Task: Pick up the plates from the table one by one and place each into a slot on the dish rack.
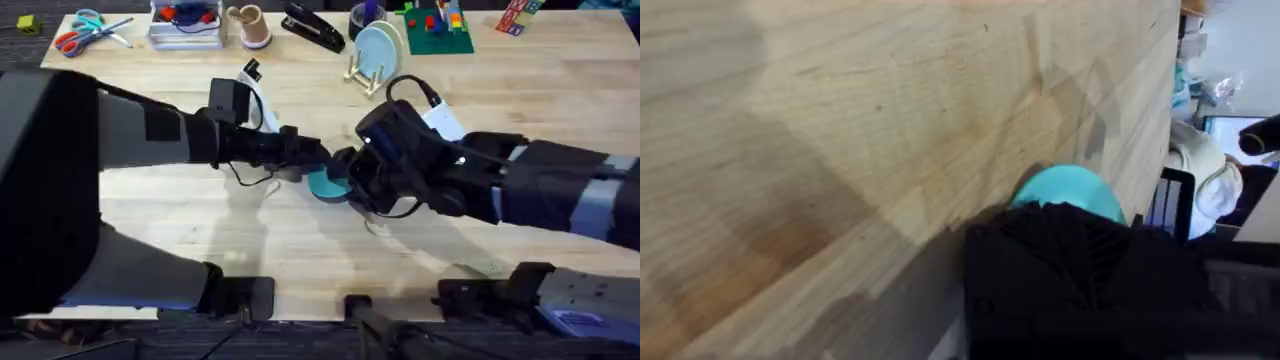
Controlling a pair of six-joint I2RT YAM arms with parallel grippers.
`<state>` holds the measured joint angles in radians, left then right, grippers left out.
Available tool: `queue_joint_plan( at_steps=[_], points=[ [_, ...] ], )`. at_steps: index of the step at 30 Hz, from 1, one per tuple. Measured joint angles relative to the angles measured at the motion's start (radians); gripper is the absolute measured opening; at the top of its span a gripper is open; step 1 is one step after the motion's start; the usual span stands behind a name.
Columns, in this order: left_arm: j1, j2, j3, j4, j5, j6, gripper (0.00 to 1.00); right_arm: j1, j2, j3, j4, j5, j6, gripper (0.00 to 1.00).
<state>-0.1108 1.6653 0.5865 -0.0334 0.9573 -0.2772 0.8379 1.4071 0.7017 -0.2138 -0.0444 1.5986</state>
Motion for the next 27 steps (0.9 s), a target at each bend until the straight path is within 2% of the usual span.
queue_joint_plan(
  at_steps=[5, 9, 27],
  points=[
    [0.000, 0.000, 0.000, 0.000, 0.000, 0.000, 0.040, 0.000, -0.002, 0.000, 0.003, 0.001, 0.009, 0.152],
    [0.003, 0.000, 0.002, 0.002, 0.000, 0.000, 0.040, 0.000, -0.026, 0.000, 0.025, 0.000, 0.015, 0.055],
    [0.002, -0.007, 0.003, 0.005, -0.008, 0.003, 0.040, -0.002, -0.058, 0.001, 0.022, 0.028, -0.019, 0.031]
  ],
)
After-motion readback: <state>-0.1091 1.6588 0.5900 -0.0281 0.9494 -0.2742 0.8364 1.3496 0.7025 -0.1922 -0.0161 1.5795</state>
